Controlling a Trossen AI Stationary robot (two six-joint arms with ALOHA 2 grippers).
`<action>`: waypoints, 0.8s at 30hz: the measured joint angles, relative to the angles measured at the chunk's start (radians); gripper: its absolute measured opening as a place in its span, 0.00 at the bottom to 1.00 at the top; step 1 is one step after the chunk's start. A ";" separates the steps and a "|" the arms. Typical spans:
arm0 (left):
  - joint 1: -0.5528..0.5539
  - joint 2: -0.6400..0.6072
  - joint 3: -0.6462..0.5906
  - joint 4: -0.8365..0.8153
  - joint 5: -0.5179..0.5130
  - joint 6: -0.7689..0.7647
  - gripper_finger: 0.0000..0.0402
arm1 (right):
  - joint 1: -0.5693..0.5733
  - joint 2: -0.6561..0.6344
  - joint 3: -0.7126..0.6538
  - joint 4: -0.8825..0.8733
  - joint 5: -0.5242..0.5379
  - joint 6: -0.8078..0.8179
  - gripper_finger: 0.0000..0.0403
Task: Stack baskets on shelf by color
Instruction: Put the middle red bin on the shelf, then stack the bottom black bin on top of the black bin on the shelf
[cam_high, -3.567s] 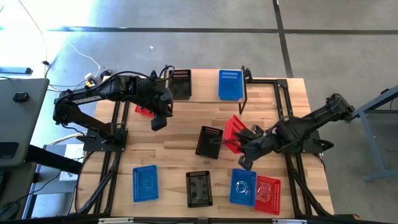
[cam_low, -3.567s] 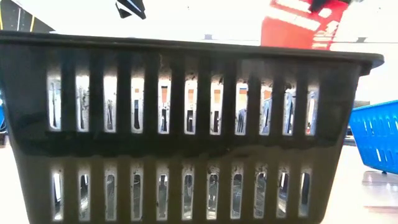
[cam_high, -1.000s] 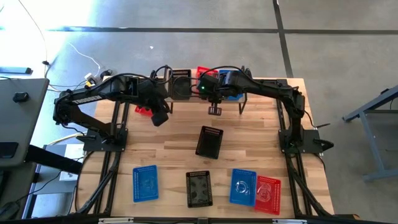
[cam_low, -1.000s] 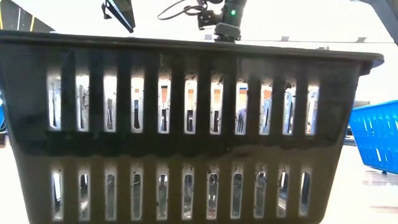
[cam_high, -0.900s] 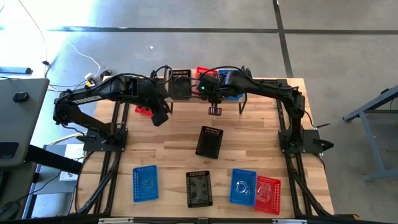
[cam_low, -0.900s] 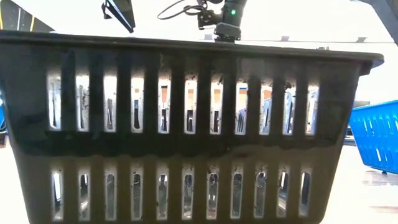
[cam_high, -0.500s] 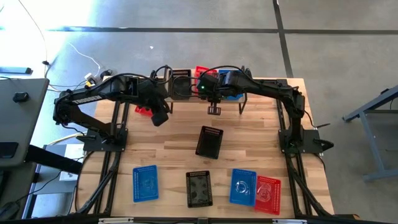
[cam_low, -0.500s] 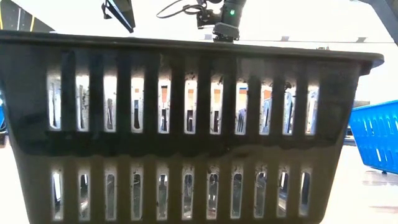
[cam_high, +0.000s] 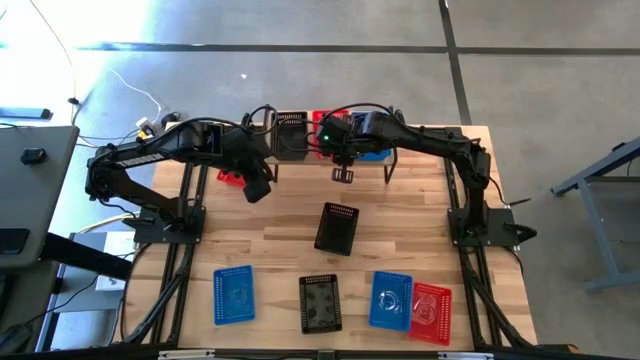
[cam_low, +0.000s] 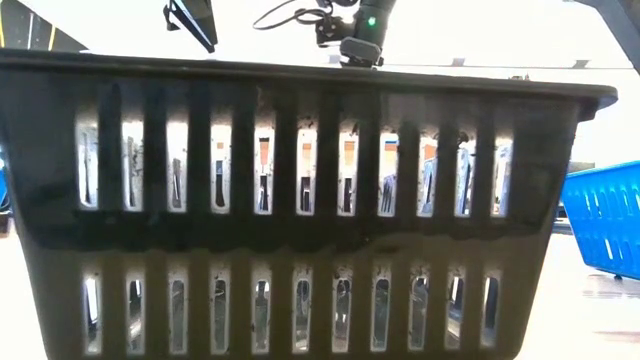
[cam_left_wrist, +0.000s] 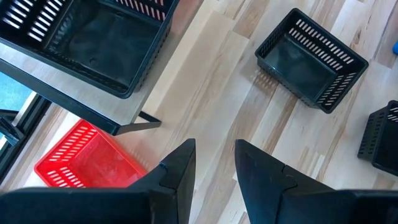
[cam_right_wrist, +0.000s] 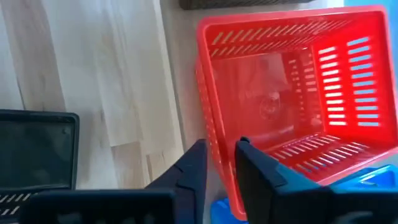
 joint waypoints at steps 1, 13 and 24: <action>0.000 0.000 0.000 0.000 0.000 0.000 0.25 | 0.000 0.000 0.000 0.003 0.000 0.000 0.19; 0.000 0.000 0.000 -0.007 0.000 0.006 0.25 | 0.032 -0.005 0.042 -0.027 0.023 0.055 0.21; -0.067 0.000 0.000 -0.086 -0.002 0.021 0.25 | 0.099 -0.006 0.180 -0.185 0.024 0.308 0.21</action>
